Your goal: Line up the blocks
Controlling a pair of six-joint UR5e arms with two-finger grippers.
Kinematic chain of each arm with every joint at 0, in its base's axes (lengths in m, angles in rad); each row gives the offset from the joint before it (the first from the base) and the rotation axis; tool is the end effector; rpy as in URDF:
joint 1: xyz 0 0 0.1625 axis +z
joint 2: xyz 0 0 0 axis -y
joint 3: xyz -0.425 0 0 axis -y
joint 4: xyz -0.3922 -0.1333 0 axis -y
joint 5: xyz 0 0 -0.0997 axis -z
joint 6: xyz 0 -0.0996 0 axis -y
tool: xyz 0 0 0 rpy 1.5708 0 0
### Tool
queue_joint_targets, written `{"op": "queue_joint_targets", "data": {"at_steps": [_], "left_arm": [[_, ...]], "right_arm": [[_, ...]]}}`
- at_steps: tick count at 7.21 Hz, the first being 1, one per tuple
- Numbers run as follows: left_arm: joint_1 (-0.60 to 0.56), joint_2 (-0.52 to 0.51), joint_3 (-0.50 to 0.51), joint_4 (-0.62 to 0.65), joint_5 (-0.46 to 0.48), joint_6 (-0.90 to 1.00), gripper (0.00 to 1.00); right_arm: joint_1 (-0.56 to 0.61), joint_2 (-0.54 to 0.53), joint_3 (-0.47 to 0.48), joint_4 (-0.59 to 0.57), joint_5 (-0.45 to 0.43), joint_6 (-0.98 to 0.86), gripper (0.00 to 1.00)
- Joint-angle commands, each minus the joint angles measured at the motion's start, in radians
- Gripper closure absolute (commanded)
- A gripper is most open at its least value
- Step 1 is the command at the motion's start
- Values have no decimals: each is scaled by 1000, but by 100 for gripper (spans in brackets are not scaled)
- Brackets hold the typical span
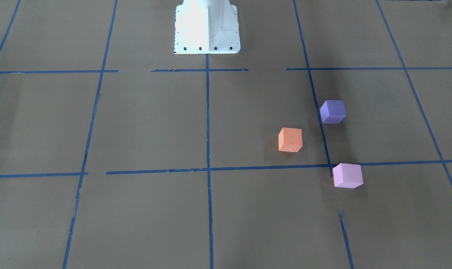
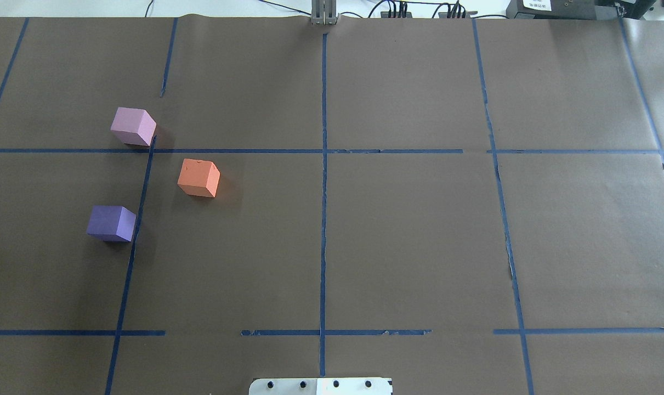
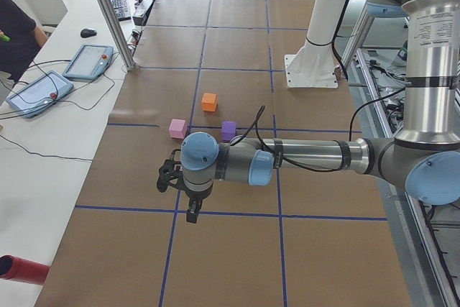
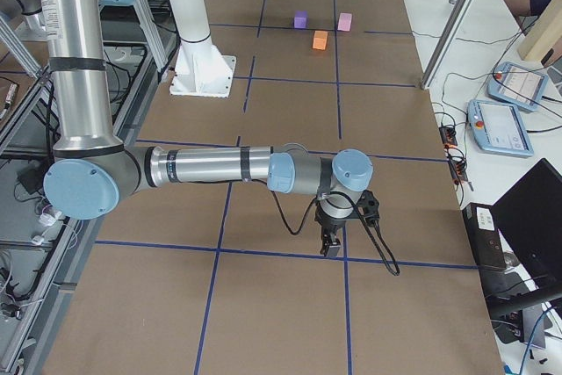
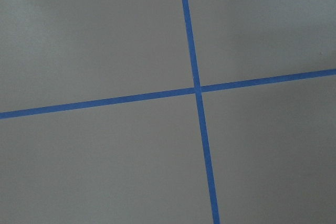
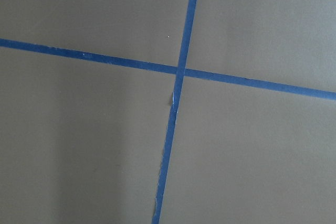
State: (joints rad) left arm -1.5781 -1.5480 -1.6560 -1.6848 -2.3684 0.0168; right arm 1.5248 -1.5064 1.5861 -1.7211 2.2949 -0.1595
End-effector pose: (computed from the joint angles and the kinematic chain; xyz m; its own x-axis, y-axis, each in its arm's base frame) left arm -0.0656 -0.4916 0.6139 0.6993 0.1370 -0.7015 -0.0046 0.9823 0.1873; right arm 0.0437 -0.5150 0.6369 0.7336 -0.1462 0.6636 0.1645 0.9857 0.0353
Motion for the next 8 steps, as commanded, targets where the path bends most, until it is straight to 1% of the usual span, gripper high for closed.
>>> {"op": "queue_joint_targets", "data": {"at_steps": [1, 2, 3, 4, 5, 6, 7, 8], "left_arm": [[151, -125, -7, 8, 9, -206, 0], [235, -191, -7, 8, 11, -215, 0], [284, -236, -11, 1, 9, -250, 0], [385, -306, -22, 0, 12, -402, 0], [482, -372, -24, -6, 12, -605, 0], [531, -406, -13, -13, 12, -648, 0], [617, -441, -5, -9, 76, -685, 0], [706, -478, -4, -7, 140, -787, 0]], "right_arm": [[0, 0, 0, 0, 0, 0, 0], [0, 0, 0, 0, 0, 0, 0], [0, 0, 0, 0, 0, 0, 0], [0, 0, 0, 0, 0, 0, 0], [0, 0, 0, 0, 0, 0, 0], [0, 0, 0, 0, 0, 0, 0], [0, 0, 0, 0, 0, 0, 0], [0, 0, 0, 0, 0, 0, 0]]}}
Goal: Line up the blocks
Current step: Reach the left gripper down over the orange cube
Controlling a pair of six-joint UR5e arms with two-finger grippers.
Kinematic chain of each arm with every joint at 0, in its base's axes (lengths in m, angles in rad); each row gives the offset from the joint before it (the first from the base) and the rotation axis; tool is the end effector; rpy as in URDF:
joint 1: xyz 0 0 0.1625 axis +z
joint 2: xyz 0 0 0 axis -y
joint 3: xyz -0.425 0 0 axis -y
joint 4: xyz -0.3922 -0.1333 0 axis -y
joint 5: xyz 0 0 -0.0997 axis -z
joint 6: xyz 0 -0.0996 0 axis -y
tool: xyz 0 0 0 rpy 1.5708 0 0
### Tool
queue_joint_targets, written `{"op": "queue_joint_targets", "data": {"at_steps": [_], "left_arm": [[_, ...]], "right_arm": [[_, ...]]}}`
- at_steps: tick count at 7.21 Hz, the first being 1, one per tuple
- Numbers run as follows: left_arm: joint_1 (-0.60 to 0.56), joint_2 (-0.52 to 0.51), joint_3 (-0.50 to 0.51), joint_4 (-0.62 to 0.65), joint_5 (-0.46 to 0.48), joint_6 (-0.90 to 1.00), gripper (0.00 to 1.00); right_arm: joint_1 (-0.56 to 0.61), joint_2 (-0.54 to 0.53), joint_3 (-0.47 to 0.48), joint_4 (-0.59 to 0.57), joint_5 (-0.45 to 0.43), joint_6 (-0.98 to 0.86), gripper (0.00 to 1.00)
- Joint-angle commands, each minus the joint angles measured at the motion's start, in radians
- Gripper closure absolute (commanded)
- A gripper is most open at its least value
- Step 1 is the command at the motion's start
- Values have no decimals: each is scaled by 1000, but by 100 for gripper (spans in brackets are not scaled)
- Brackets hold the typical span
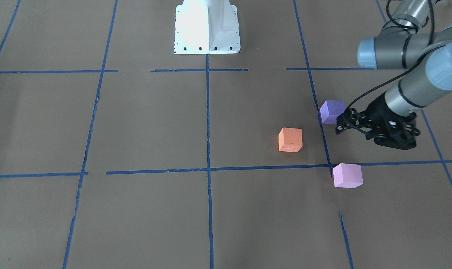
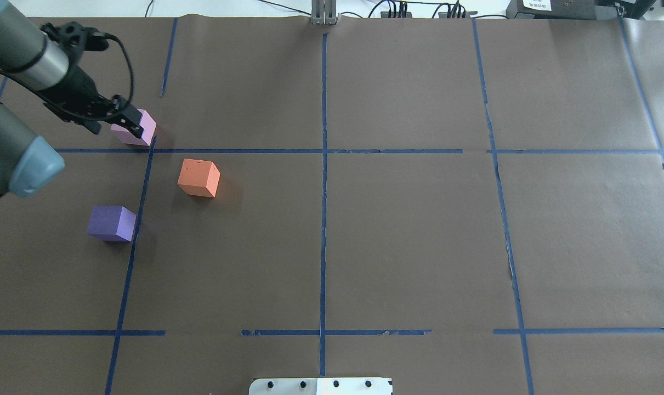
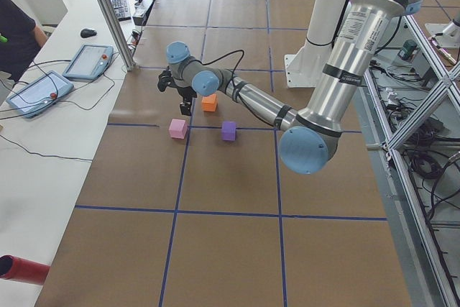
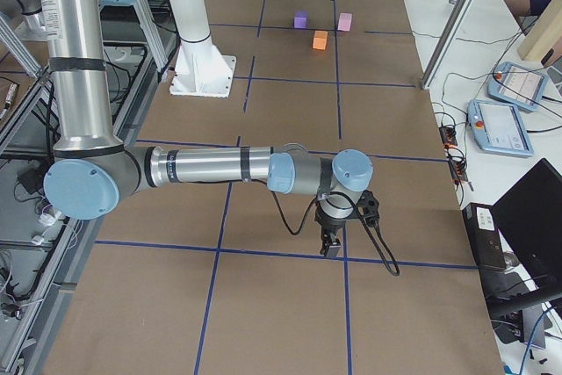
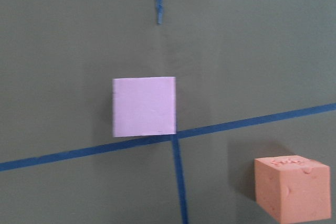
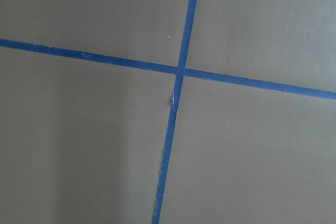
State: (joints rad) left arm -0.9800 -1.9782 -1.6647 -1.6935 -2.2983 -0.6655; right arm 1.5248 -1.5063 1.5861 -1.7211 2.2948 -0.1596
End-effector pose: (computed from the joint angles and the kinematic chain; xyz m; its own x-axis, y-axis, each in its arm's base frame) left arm 0.2990 -0.5661 0.3663 0.5968 0.1649 -0.7853 -0.1062 0.9863 0.1264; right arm 0.0437 -0.5151 0.6368 0.7337 -0.1463 0.6635 0.1646 0.9857 0.0355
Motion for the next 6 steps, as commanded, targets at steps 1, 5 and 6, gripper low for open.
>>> {"op": "queue_joint_targets", "data": {"at_steps": [1, 5, 6], "left_arm": [[151, -74, 14, 0, 82, -173, 0], [178, -77, 35, -11, 117, -195, 0], [181, -86, 74, -47, 138, -197, 0]], "right_arm": [[0, 0, 0, 0, 0, 0, 0], [0, 0, 0, 0, 0, 0, 0], [0, 0, 0, 0, 0, 0, 0]]}}
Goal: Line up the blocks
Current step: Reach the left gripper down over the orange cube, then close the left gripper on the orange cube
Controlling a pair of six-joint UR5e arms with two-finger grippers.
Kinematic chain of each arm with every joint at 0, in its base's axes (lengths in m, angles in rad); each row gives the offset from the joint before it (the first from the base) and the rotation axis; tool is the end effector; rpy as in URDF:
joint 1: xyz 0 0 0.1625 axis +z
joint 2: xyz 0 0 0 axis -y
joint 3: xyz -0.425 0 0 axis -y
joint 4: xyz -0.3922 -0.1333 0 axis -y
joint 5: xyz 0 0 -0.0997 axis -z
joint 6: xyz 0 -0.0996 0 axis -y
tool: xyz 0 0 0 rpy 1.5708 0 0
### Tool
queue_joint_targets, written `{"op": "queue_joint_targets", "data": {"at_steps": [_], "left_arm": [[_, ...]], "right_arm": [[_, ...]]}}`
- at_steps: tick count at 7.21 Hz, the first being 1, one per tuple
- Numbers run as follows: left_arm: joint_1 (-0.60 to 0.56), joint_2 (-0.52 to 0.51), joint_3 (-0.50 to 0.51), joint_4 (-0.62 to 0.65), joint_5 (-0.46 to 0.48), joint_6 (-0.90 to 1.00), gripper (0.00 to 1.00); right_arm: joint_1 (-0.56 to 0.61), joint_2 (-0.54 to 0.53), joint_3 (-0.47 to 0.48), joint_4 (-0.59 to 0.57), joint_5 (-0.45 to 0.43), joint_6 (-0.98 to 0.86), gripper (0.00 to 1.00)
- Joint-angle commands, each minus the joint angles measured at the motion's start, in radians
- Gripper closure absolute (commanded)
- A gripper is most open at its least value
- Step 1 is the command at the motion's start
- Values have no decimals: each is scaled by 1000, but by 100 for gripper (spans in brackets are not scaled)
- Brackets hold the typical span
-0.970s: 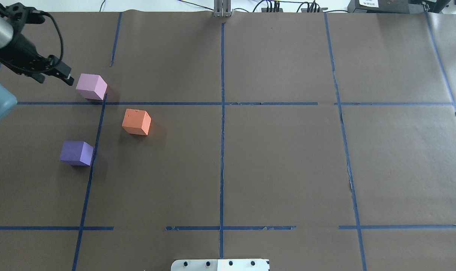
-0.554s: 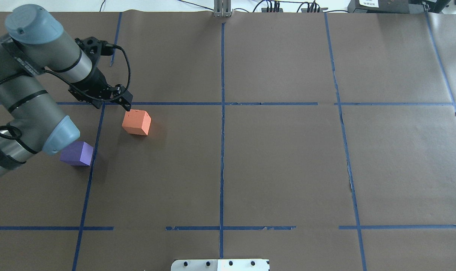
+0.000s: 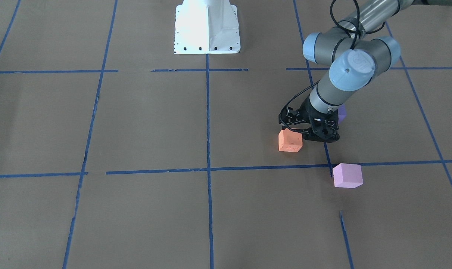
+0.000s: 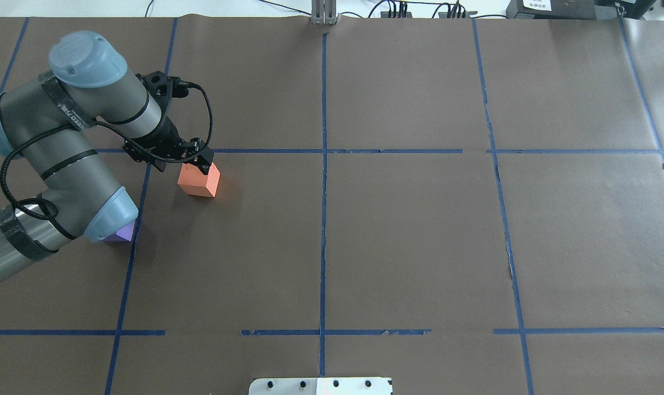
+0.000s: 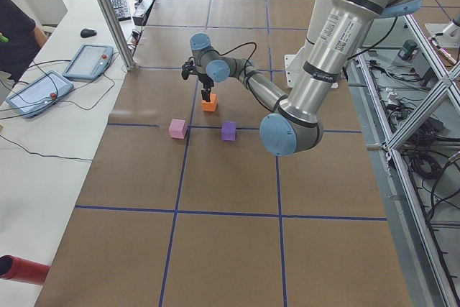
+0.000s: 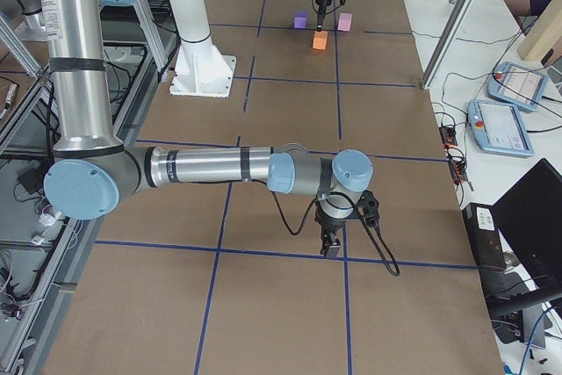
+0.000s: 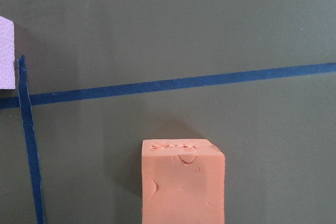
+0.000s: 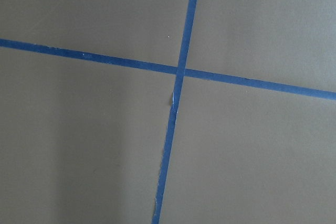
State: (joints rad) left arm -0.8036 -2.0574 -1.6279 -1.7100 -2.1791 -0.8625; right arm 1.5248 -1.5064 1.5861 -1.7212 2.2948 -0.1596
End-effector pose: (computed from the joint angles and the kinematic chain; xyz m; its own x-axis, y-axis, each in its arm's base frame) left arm 0.4054 -0.5305 0.3358 0.6304 0.1153 -0.7677 -0.0918 0.9930 0.0738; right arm 0.0437 -0.5150 0.6369 0.7337 -0.1462 0.6636 0.1646 0.9857 0.0353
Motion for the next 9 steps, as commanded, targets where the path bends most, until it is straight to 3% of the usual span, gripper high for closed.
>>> {"op": "queue_joint_targets", "data": {"at_steps": [1, 9], "left_arm": [[14, -16, 57, -42, 19, -1, 0], [34, -43, 149, -89, 21, -3, 1]], "right_arm": [[0, 0, 0, 0, 0, 0, 0], [0, 0, 0, 0, 0, 0, 0]]}}
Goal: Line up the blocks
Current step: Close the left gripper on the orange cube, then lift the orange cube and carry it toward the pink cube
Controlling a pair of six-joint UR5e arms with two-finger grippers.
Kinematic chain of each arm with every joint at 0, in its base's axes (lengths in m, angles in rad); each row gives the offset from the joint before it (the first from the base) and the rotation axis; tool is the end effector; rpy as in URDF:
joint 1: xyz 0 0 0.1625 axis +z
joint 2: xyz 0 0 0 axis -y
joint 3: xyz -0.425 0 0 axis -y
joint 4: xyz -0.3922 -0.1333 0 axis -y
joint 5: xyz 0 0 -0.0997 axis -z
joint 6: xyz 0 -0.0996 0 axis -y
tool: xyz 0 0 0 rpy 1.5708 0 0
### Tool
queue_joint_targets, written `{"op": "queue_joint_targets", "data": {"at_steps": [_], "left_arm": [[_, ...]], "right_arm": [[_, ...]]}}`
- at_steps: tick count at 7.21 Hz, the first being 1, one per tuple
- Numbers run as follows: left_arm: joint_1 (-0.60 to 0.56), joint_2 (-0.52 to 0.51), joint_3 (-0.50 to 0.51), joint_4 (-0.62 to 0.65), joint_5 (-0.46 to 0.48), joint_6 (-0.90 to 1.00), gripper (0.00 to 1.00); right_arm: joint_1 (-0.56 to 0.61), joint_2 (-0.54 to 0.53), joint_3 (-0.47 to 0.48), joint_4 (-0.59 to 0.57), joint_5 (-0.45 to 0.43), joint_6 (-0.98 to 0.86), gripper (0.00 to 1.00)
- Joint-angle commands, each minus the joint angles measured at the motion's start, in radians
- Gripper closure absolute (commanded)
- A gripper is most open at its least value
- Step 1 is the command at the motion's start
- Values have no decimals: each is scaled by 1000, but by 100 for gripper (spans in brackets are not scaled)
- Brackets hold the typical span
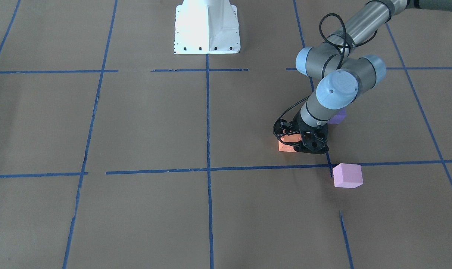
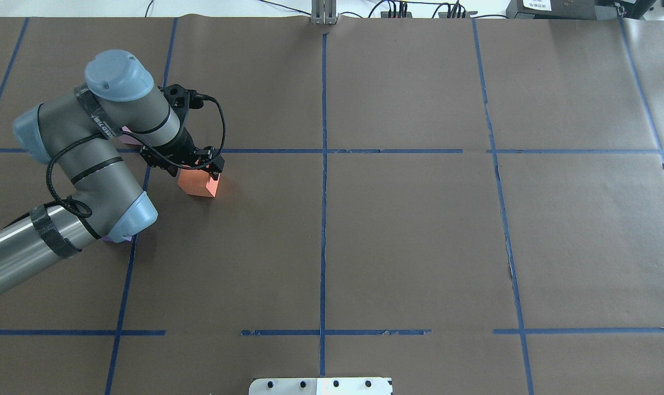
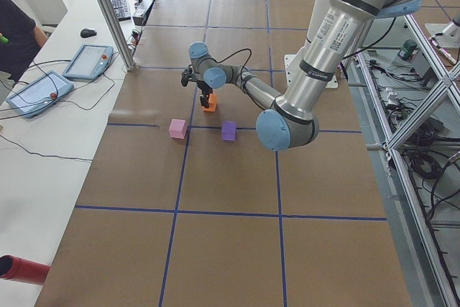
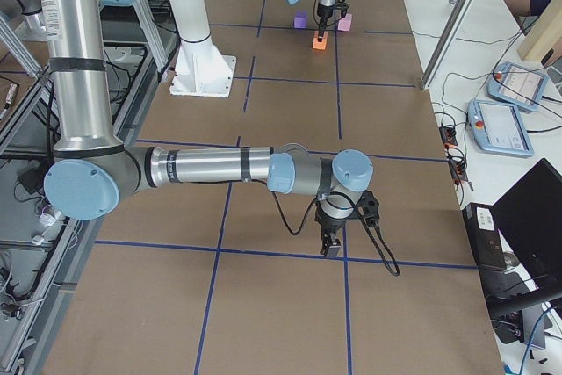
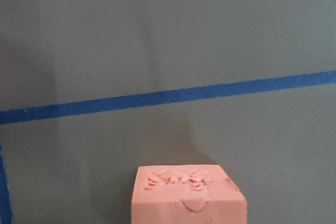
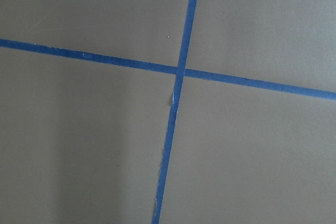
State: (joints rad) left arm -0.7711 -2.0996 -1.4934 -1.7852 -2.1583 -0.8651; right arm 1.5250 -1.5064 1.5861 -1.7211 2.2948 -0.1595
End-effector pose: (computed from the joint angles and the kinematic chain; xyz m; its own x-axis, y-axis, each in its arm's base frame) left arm 0.4454 -0.5417 0.3620 0.6462 0.1247 -0.7529 -0.1111 0.9914 0.0688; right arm 0.0438 -0.5150 0.6369 0.7337 -0.1460 0.6636 0.1643 0.9858 0.0353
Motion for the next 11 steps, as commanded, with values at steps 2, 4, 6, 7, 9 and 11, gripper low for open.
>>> {"op": "queue_joint_targets", "data": {"at_steps": [2, 4, 6, 7, 9, 11], "left_arm": [[10, 0, 22, -31, 0, 0, 18], [10, 1, 13, -28, 2, 3, 82], [-49, 7, -91, 43, 9, 6, 95], [-101, 22, -143, 109, 9, 15, 95], [-189, 58, -185, 173, 8, 175, 94], [-218, 166, -206, 165, -4, 204, 93]], "right_arm": [[0, 0, 0, 0, 0, 0, 0], [0, 0, 0, 0, 0, 0, 0], [0, 0, 0, 0, 0, 0, 0], [0, 0, 0, 0, 0, 0, 0], [0, 0, 0, 0, 0, 0, 0], [0, 0, 0, 0, 0, 0, 0]]}}
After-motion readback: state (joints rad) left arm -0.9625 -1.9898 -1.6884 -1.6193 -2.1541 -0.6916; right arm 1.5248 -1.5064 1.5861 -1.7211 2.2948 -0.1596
